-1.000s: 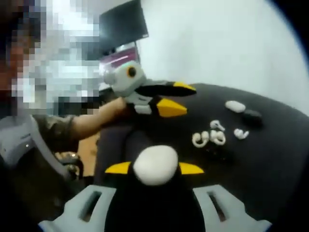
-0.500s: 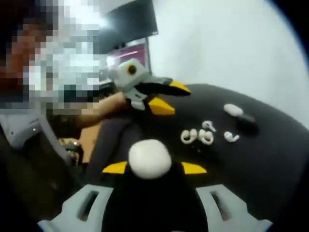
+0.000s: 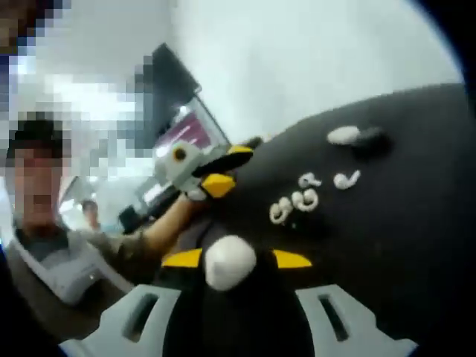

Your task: Pick up three earphones and place each one into its charging case using tactile feedback, ensure that each earphone is properly inserted and securely positioned inside the case.

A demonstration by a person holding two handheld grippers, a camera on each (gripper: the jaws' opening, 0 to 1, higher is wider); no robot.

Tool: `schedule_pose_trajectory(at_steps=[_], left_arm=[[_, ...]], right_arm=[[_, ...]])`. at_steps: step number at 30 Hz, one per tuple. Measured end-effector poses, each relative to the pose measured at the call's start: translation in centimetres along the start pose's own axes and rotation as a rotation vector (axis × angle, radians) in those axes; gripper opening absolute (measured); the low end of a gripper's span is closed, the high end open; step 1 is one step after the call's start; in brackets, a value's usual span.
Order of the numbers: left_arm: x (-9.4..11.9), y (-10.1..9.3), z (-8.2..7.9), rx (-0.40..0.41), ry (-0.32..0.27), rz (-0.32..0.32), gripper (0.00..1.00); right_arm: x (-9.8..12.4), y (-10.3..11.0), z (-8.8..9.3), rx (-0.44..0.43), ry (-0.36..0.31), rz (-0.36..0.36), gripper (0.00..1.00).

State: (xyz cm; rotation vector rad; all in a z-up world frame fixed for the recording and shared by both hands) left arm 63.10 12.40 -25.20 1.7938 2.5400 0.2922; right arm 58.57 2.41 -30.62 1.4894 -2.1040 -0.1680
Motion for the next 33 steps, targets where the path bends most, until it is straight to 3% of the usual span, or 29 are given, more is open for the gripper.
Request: schedule_pose_trajectory(at_steps=[7, 9, 11, 15, 18, 19, 21, 23, 24, 25, 27, 29, 31, 33], left_arm=[[-0.2, -0.1, 0.3, 0.001, 0.017, 0.009, 0.23], [-0.3, -1.1, 0.2, 0.099, -0.005, 0.057, 0.21], [0.0, -1.1, -0.3, 0.178, -0.039, 0.086, 0.13], [0.8, -0.4, -1.0, 0.189, -0.075, 0.052, 0.02], [0.8, -0.4, -0.8, 0.195, -0.060, 0.050, 0.00], [0.6, -1.1, -0.3, 0.207, -0.025, 0.083, 0.00], [0.2, -1.4, 0.4, 0.194, 0.037, 0.083, 0.00], [-0.2, -2.4, 1.4, 0.185, 0.111, 0.126, 0.00], [-0.5, -3.0, 1.5, 0.176, 0.118, 0.154, 0.00], [-1.0, -4.3, 1.4, 0.166, 0.107, 0.230, 0.00], [-1.3, -5.9, 1.4, 0.211, 0.093, 0.320, 0.00], [-1.5, -7.4, 1.6, 0.200, 0.105, 0.400, 0.03], [-1.8, -8.2, 1.7, 0.204, 0.097, 0.431, 0.15], [-2.1, -8.5, 2.2, 0.181, 0.120, 0.439, 0.20]], right_arm=[[-0.7, 1.8, 1.1, 0.166, 0.009, 0.006, 0.32], [-0.7, 2.0, 1.2, 0.199, -0.003, 0.010, 0.32], [-0.5, 2.1, 1.1, 0.258, -0.030, 0.015, 0.31], [-0.1, 2.2, 0.5, 0.451, -0.115, 0.069, 0.28], [0.3, 2.0, -0.2, 0.589, -0.169, 0.135, 0.25], [0.3, 2.1, -0.3, 0.626, -0.184, 0.149, 0.25], [0.3, 2.4, -0.2, 0.705, -0.189, 0.148, 0.24], [0.4, 2.6, -0.1, 0.749, -0.194, 0.155, 0.24], [0.4, 2.6, -0.2, 0.749, -0.196, 0.153, 0.24], [0.5, 2.5, -0.2, 0.752, -0.198, 0.150, 0.24], [0.5, 2.4, -0.3, 0.756, -0.202, 0.145, 0.24], [0.5, 2.3, -0.3, 0.755, -0.209, 0.141, 0.24], [0.6, 2.3, -0.3, 0.751, -0.219, 0.136, 0.24], [0.6, 2.3, -0.3, 0.750, -0.232, 0.126, 0.23]])
Point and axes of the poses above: the point that each gripper's makers call its tool centre point, and the gripper's own axes: x roughly backward along the fingers, y roughly to its left, z roughly out of its underside, the point moved 1 cm from there along x, roughly backward along the fingers, and after that the axes turned 14 degrees about z, right-handed, at the moved point
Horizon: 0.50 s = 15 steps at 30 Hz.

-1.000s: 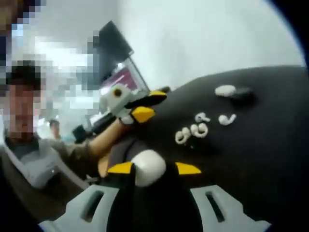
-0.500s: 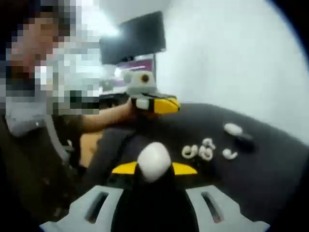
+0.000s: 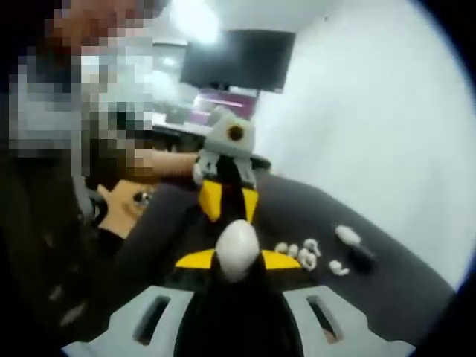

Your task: Pick up three earphones and place each one into its charging case using tactile feedback, ensure that each earphone is properly inserted and securely positioned inside the case.

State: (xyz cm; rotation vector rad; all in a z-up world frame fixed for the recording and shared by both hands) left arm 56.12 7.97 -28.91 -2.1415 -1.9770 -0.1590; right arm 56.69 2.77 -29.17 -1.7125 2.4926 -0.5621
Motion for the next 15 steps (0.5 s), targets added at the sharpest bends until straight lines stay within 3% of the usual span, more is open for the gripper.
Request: schedule_pose_trajectory(at_steps=[3, 8, 11, 14, 15], left_arm=[[-0.5, 0.5, 0.6, -0.013, 0.045, -0.031, 0.20], [-1.0, 0.2, 0.3, -0.011, 0.036, -0.027, 0.18], [-0.9, 0.1, 0.3, -0.016, 0.036, -0.028, 0.18], [-0.9, 0.1, 0.4, -0.022, 0.037, -0.031, 0.18], [-0.9, 0.2, 0.4, -0.019, 0.039, -0.033, 0.18]], right_arm=[[-0.1, 0.3, -0.3, 0.007, -0.022, -0.016, 0.23], [-0.7, 0.5, -0.4, 0.001, -0.019, -0.047, 0.23], [-0.9, 0.7, 0.5, -0.197, 0.051, -0.092, 0.23], [-1.3, 1.3, 2.6, -0.217, 0.189, -0.139, 0.23], [-1.9, 1.2, 1.8, -0.206, 0.141, -0.129, 0.23]])
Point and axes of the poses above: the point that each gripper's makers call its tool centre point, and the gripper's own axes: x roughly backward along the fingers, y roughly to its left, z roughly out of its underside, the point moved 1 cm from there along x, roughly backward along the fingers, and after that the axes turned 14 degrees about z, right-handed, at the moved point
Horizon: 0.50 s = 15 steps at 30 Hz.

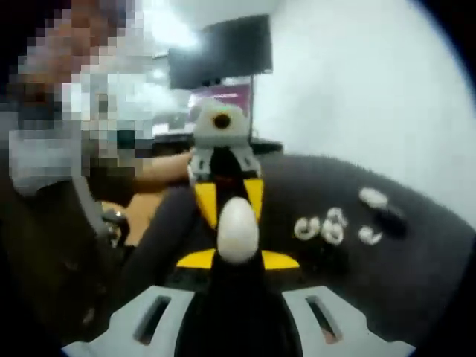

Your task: Pick up three earphones and place each one into its charging case using tactile feedback, ensure that each earphone is properly inserted and securely positioned inside the case.

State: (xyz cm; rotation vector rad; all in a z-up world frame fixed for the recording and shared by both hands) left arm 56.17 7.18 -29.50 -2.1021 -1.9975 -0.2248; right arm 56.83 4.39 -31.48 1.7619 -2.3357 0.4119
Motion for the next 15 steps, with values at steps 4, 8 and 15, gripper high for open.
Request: schedule_pose_trajectory(at_steps=[4, 8, 15], left_arm=[[0.1, 0.0, 0.1, 0.008, 0.004, 0.002, 0.18], [0.2, 0.0, 0.0, -0.009, 0.002, -0.001, 0.18], [0.3, 0.3, -1.1, -0.003, -0.059, -0.009, 0.17]], right_arm=[[-0.4, 0.5, -0.7, 0.000, 0.015, -0.034, 0.23], [-0.2, 0.6, -0.6, -0.045, 0.007, -0.046, 0.22], [0.0, 0.8, -0.6, 0.000, -0.013, -0.020, 0.22]])
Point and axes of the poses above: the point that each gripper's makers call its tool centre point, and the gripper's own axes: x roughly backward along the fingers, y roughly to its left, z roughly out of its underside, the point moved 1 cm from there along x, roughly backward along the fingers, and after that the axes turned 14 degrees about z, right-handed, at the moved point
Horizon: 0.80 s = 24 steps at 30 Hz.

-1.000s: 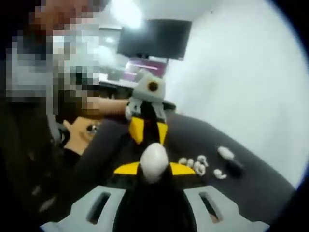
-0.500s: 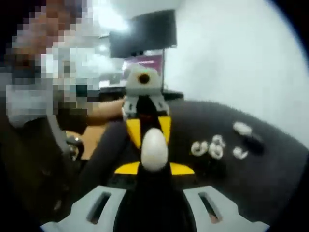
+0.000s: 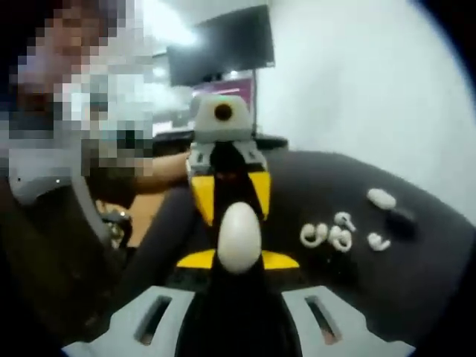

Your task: Pick up three earphones and place each one into its charging case using tactile feedback, ensure that each earphone is properly inserted and securely positioned inside the case.

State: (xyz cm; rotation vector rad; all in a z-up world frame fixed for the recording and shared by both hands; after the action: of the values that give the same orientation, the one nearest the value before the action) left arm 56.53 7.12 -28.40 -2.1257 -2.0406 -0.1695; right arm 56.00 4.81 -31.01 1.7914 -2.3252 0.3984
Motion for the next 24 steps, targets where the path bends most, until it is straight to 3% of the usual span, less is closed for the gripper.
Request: schedule_pose_trajectory(at_steps=[6, 13, 16, 24], left_arm=[[-0.43, -0.24, 0.56, -0.025, 0.039, 0.002, 0.18], [-0.16, -0.44, 0.56, 0.090, 0.031, 0.040, 0.16], [-0.05, -0.89, 0.22, 0.206, -0.011, 0.077, 0.16], [-0.27, -0.93, 0.11, 0.199, -0.032, 0.071, 0.17]], right_arm=[[0.18, 0.15, 0.12, 0.022, -0.007, 0.008, 0.22], [-0.09, 0.42, 0.19, 0.134, -0.033, 0.033, 0.22], [-0.15, 0.56, 0.07, 0.227, -0.055, 0.044, 0.22], [-0.16, 0.35, 0.16, 0.216, -0.054, 0.046, 0.22]])
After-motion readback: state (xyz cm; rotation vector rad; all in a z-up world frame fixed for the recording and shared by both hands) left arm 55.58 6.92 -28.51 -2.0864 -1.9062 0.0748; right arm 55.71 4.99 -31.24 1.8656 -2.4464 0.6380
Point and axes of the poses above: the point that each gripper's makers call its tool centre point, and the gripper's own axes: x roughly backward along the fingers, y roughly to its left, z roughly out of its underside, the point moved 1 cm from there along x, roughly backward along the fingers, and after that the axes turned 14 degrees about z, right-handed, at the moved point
